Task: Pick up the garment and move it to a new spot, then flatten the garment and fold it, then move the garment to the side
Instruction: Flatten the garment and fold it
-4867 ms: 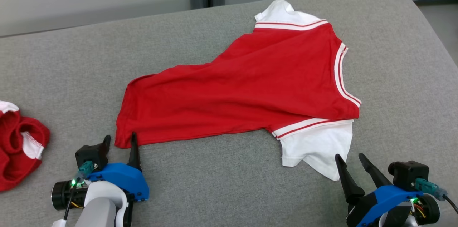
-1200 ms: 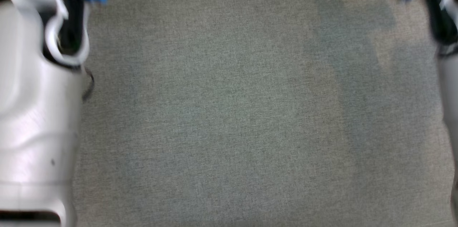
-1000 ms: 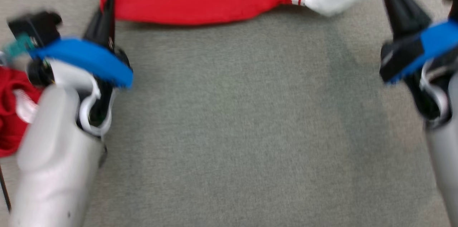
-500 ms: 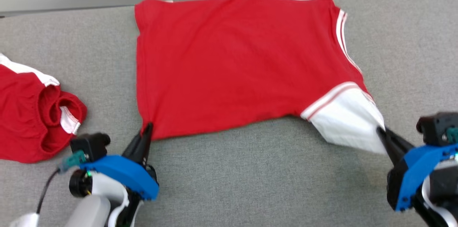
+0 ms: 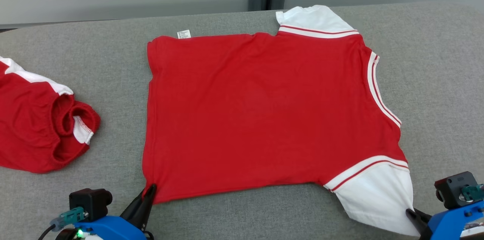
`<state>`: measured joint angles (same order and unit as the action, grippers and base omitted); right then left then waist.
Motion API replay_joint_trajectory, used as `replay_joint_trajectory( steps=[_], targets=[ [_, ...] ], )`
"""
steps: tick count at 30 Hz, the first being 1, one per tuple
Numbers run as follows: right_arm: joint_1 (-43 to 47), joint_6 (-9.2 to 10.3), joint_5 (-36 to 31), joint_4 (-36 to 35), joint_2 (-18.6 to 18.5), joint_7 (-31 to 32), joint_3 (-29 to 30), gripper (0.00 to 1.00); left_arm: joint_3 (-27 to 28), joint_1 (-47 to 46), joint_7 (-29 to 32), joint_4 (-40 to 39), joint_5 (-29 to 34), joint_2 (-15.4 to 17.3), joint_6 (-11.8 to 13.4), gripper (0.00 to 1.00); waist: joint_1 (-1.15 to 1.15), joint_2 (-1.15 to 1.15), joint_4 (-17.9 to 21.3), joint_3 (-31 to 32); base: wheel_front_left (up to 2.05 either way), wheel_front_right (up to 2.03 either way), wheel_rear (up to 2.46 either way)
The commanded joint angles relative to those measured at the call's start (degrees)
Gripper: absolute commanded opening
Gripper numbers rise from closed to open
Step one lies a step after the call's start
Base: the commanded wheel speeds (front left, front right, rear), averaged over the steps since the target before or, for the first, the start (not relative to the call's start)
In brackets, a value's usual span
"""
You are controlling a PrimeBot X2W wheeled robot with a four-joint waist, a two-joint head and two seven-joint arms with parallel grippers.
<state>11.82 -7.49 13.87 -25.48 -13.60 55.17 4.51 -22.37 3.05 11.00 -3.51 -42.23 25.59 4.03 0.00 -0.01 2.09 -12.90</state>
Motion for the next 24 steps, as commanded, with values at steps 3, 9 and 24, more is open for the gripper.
replay_joint_trajectory(
  steps=[3, 9, 24],
  targets=[
    [0.9, -0.01, 0.9, -2.4, -0.9, 1.3, 0.5, 0.00, 0.3, 1.3, 1.8, -3.3, -0.7, 1.5, 0.5, 0.00, 0.00, 0.01, 0.0, -0.1, 0.00, 0.00, 0.00],
    [-3.5, -0.01, 2.5, -2.9, -4.0, 2.9, -1.9, 0.00, -0.9, -2.0, 6.3, -6.4, -1.4, 3.3, -0.8, 0.00, 0.00, 0.01, 0.6, -0.5, 0.00, 0.00, 0.00],
    [-29.4, -0.01, 12.1, 5.6, -13.6, 11.1, -12.3, 0.00, 2.3, -22.1, 29.8, -3.1, -12.8, 7.5, -0.7, 0.00, 0.00, 0.01, 2.4, -4.5, 0.00, 0.00, 0.00]
  ],
)
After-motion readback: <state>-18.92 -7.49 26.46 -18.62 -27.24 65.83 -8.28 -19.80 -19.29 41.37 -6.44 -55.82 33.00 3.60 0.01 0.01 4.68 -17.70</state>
